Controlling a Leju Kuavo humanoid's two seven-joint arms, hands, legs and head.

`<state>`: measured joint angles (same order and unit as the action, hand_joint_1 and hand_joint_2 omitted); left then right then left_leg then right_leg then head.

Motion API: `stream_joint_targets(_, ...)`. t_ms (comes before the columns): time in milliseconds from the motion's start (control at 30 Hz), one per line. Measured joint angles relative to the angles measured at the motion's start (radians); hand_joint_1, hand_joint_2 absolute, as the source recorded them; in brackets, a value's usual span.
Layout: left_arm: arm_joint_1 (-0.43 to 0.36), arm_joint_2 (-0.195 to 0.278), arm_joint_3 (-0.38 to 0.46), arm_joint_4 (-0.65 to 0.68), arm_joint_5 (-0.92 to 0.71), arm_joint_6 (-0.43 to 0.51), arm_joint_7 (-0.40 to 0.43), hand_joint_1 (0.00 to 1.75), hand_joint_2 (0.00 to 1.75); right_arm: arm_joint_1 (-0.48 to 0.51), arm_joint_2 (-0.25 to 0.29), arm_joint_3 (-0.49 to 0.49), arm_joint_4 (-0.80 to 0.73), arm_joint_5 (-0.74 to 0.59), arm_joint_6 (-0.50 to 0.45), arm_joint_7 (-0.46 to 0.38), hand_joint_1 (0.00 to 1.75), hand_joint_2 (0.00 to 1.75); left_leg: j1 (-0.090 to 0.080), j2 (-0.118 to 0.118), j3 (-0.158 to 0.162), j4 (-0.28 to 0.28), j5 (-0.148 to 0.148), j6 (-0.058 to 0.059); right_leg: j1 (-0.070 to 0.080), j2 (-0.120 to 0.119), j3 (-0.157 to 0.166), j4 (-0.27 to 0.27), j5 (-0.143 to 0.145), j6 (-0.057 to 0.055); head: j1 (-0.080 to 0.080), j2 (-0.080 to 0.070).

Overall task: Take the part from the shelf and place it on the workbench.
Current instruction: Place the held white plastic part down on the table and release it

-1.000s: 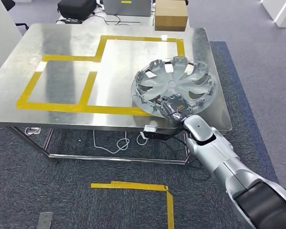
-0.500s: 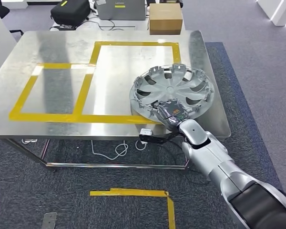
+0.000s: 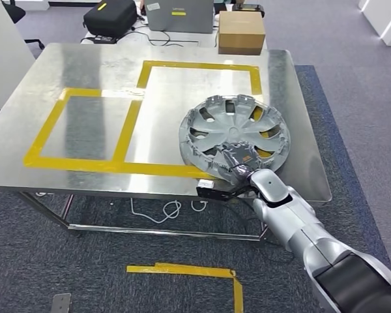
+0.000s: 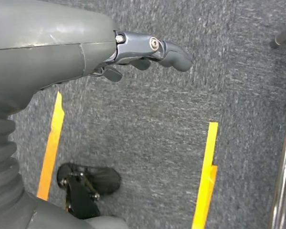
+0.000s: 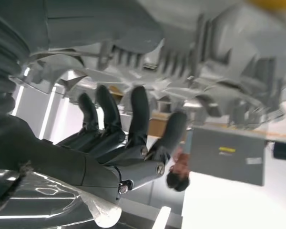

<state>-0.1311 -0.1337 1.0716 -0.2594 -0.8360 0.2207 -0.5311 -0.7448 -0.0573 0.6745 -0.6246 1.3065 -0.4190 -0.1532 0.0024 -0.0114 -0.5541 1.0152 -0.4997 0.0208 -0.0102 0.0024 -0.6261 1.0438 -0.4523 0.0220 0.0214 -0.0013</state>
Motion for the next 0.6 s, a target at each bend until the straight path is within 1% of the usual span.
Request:
stream_joint_targets(67, -0.004, 0.001, 0.000, 0.000, 0.006, 0.007, -0.004, 0.00, 0.87, -0.012, -0.002, -0.008, -0.009, -0.003, 0.001, 0.000, 0.00, 0.00, -0.001, 0.002, -0.002, 0.001, -0.002, -0.008, 0.001, 0.002, 0.014, -0.021, -0.015, -0.006, 0.001, 0.000)
stream_joint_targets(133, -0.006, 0.003, 0.000, 0.000, 0.011, 0.033, 0.000, 0.00, 0.00, -0.020, -0.004, -0.019, -0.028, -0.010, 0.000, 0.002, 0.00, 0.00, 0.000, 0.004, -0.007, 0.012, -0.013, -0.019, -0.004, 0.004, 0.019, -0.029, -0.020, -0.014, 0.001, 0.000)
stream_joint_targets(167, -0.008, 0.003, 0.000, 0.000, 0.013, 0.049, 0.005, 0.00, 0.00, -0.024, -0.004, -0.025, -0.041, -0.015, 0.000, 0.003, 0.00, 0.00, 0.001, 0.005, -0.019, 0.039, -0.030, -0.026, -0.007, 0.005, 0.022, -0.032, -0.020, -0.018, -0.001, 0.000)
stream_joint_targets(200, -0.010, 0.004, 0.000, 0.000, 0.016, 0.062, 0.011, 0.00, 0.00, -0.028, -0.004, -0.031, -0.057, -0.022, 0.001, 0.005, 0.00, 0.00, 0.003, 0.006, -0.042, 0.088, -0.055, -0.032, -0.009, 0.005, 0.024, -0.034, -0.020, -0.022, -0.002, 0.000)
stream_joint_targets(267, -0.012, 0.004, 0.000, 0.000, 0.024, 0.078, 0.020, 0.00, 0.00, -0.035, -0.005, -0.043, -0.093, -0.037, 0.012, 0.007, 0.00, 0.00, 0.006, 0.006, -0.111, 0.225, -0.110, -0.040, -0.009, 0.006, 0.027, -0.035, -0.022, -0.026, -0.004, 0.000)
stream_joint_targets(300, -0.011, 0.005, 0.000, 0.000, 0.028, 0.084, 0.026, 0.00, 0.00, -0.035, -0.007, -0.050, -0.112, -0.045, 0.022, 0.008, 0.00, 0.00, 0.007, 0.006, -0.139, 0.277, -0.121, -0.042, -0.009, 0.006, 0.029, -0.034, -0.023, -0.027, -0.004, 0.000)
stream_joint_targets(333, -0.010, 0.005, 0.000, 0.000, 0.032, 0.090, 0.032, 0.00, 0.00, -0.036, -0.009, -0.056, -0.133, -0.052, 0.033, 0.008, 0.00, 0.00, 0.008, 0.006, -0.153, 0.294, -0.111, -0.043, -0.009, 0.007, 0.032, -0.034, -0.025, -0.027, -0.004, 0.000)
stream_joint_targets(367, -0.009, 0.005, 0.001, 0.000, 0.035, 0.098, 0.040, 0.00, 0.00, -0.038, -0.011, -0.062, -0.154, -0.058, 0.044, 0.008, 0.00, 0.00, 0.008, 0.006, -0.149, 0.271, -0.080, -0.042, -0.009, 0.007, 0.036, -0.034, -0.027, -0.026, -0.004, 0.000)
stream_joint_targets(433, -0.007, 0.006, 0.001, 0.000, 0.040, 0.113, 0.053, 0.00, 0.00, -0.044, -0.016, -0.076, -0.202, -0.076, 0.067, 0.010, 0.00, 0.00, 0.009, 0.006, -0.102, 0.145, 0.004, -0.036, -0.009, 0.009, 0.044, -0.034, -0.032, -0.022, -0.003, 0.000)
stream_joint_targets(467, -0.007, 0.006, 0.002, 0.000, 0.042, 0.120, 0.059, 0.00, 0.00, -0.048, -0.019, -0.083, -0.226, -0.090, 0.077, 0.010, 0.00, 0.00, 0.007, 0.006, -0.078, 0.084, 0.033, -0.032, -0.007, 0.010, 0.045, -0.033, -0.034, -0.018, -0.003, 0.000)
stream_joint_targets(500, -0.006, 0.006, 0.002, 0.000, 0.044, 0.128, 0.066, 0.00, 0.00, -0.051, -0.021, -0.090, -0.251, -0.108, 0.087, 0.011, 0.00, 0.00, 0.006, 0.006, -0.061, 0.041, 0.045, -0.027, -0.006, 0.010, 0.045, -0.032, -0.034, -0.013, -0.003, 0.000)
stream_joint_targets(533, -0.006, 0.005, 0.004, 0.000, 0.046, 0.138, 0.075, 0.00, 0.00, -0.053, -0.024, -0.098, -0.275, -0.132, 0.098, 0.011, 0.00, 0.00, 0.004, 0.005, -0.055, 0.024, 0.044, -0.023, -0.004, 0.010, 0.042, -0.032, -0.033, -0.008, -0.002, 0.000)
stream_joint_targets(600, -0.001, 0.005, 0.006, 0.000, 0.047, 0.164, 0.107, 0.00, 0.00, -0.054, -0.027, -0.117, -0.324, -0.205, 0.126, 0.006, 0.00, 0.00, 0.004, 0.005, -0.053, 0.012, 0.041, -0.014, -0.003, 0.010, 0.038, -0.034, -0.030, 0.003, -0.002, 0.000)
